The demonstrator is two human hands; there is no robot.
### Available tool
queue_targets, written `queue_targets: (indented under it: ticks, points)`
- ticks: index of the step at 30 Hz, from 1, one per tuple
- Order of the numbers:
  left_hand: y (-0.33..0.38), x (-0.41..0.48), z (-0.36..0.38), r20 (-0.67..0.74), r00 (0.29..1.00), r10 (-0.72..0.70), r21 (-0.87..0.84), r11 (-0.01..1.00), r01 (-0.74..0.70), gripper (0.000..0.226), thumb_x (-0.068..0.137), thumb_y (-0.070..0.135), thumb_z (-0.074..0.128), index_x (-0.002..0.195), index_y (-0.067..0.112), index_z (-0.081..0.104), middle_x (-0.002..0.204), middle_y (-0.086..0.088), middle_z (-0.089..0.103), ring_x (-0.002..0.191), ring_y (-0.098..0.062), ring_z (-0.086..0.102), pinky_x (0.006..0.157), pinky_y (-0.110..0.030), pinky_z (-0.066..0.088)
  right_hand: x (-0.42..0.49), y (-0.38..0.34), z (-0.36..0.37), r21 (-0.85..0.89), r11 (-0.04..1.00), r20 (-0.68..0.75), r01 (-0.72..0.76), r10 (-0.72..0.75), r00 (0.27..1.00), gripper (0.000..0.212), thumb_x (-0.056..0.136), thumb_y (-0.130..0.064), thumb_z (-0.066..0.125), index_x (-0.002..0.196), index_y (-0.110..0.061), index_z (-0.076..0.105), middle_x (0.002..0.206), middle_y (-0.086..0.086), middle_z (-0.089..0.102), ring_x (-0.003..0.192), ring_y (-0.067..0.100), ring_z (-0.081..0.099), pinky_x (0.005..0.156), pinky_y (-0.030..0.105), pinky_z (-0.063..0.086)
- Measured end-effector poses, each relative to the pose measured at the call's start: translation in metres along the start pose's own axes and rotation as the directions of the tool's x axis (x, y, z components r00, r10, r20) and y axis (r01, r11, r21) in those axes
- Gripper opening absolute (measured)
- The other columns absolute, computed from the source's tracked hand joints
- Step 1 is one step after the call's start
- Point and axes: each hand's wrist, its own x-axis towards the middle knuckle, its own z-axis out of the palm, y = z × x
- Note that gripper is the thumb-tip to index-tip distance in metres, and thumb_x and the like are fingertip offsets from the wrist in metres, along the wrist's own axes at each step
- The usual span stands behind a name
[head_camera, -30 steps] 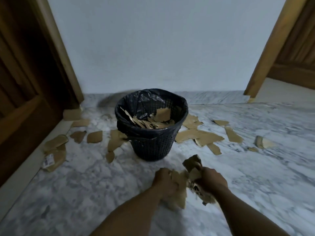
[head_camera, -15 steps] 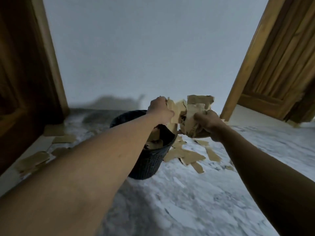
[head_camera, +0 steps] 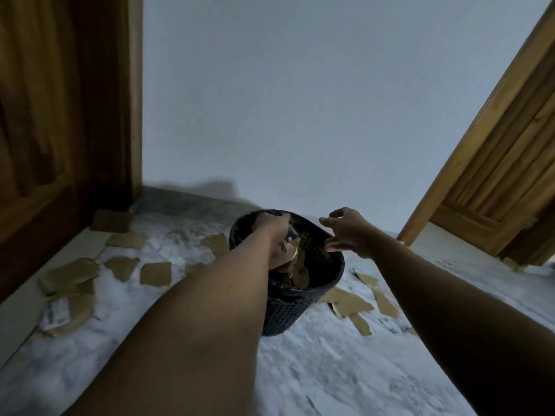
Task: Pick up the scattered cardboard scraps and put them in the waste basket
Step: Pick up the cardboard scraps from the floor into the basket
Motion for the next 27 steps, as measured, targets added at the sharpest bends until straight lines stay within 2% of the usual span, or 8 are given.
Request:
queue_targets:
  ticks: [5,9,13,16,19,22,24,27]
  points:
    - [-0.027,0.003,0.004,-0.142,0.99,-0.012,0.15,0.988,0.033,0.042,0.092,0.026,0.061,0.125,0.0,0.059,0.123,-0.017,0.064,0.109,-0.034,0.064,0.085,-0.039,0.056,0.004,0.006,-0.013,-0.309,0.951,0.03,-0.014,0.024,0.999,0.043,0.097,-0.022,0.062,0.128,0.003,0.047,0.105,0.026,0.062,0.088,0.042,0.072,0.078,0.05,0.061]
    - [-0.047,0.006,-0.01,-0.378,0.912,0.157,0.51,0.858,0.064,0.034,0.091,0.036,0.059,0.118,0.016,0.056,0.133,-0.014,0.047,0.123,-0.037,0.042,0.104,-0.049,0.035,0.006,0.058,-0.008,-0.271,0.956,-0.001,-0.111,0.115,0.993,0.045,0.096,-0.023,0.064,0.126,0.007,0.049,0.107,0.028,0.062,0.087,0.044,0.071,0.077,0.051,0.061]
    - [-0.049,0.012,-0.024,-0.436,0.895,0.098,0.424,0.899,0.107,0.044,0.086,0.019,0.065,0.124,0.015,0.043,0.138,-0.016,0.033,0.117,-0.036,0.035,0.102,-0.048,0.033,0.016,0.107,0.018,-0.04,0.954,0.099,-0.296,0.299,0.949,0.056,0.095,-0.031,0.065,0.137,0.0,0.044,0.13,0.02,0.052,0.098,0.041,0.069,0.067,0.042,0.062]
    - [-0.058,0.025,-0.036,-0.305,0.938,-0.163,0.167,0.961,0.221,0.062,0.086,0.022,0.063,0.141,0.007,0.039,0.142,-0.021,0.041,0.125,-0.043,0.046,0.104,-0.05,0.044,0.019,0.121,0.037,0.105,0.902,0.255,-0.418,0.382,0.888,0.042,0.102,-0.027,0.052,0.132,0.002,0.048,0.1,0.017,0.063,0.09,0.035,0.069,0.082,0.044,0.06]
    - [-0.073,0.024,-0.047,-0.047,0.939,-0.34,-0.038,0.94,0.338,0.021,0.099,0.02,0.048,0.105,0.001,0.055,0.104,-0.022,0.062,0.102,-0.039,0.061,0.088,-0.054,0.051,0.027,0.133,0.052,0.195,0.877,0.245,-0.439,0.39,0.888,0.029,0.099,-0.017,0.047,0.118,0.002,0.056,0.095,0.02,0.072,0.078,0.033,0.074,0.072,0.042,0.063]
    - [-0.075,0.029,-0.051,-0.02,0.941,-0.338,-0.047,0.94,0.337,0.024,0.102,0.013,0.04,0.114,0.0,0.056,0.104,-0.023,0.064,0.099,-0.04,0.063,0.069,-0.052,0.052,0.037,0.136,0.057,0.297,0.86,0.252,-0.414,0.348,0.903,0.027,0.097,-0.011,0.048,0.12,0.0,0.056,0.107,0.022,0.07,0.075,0.036,0.075,0.059,0.039,0.062]
    - [-0.067,0.031,-0.051,-0.088,0.94,-0.33,-0.011,0.944,0.33,0.024,0.1,0.012,0.041,0.114,0.003,0.056,0.095,-0.021,0.066,0.083,-0.036,0.064,0.06,-0.047,0.053,0.045,0.128,0.057,0.386,0.829,0.242,-0.404,0.331,0.912,0.025,0.096,-0.007,0.049,0.119,0.0,0.055,0.107,0.022,0.067,0.069,0.036,0.073,0.049,0.035,0.06]
    - [-0.052,0.034,-0.052,-0.201,0.939,-0.28,-0.009,0.959,0.284,0.016,0.1,0.009,0.04,0.102,0.002,0.055,0.086,-0.016,0.059,0.074,-0.031,0.057,0.066,-0.046,0.052,0.065,0.11,0.058,0.499,0.791,0.244,-0.353,0.262,0.934,0.021,0.095,-0.004,0.049,0.114,0.0,0.058,0.101,0.019,0.065,0.07,0.034,0.07,0.044,0.038,0.057]
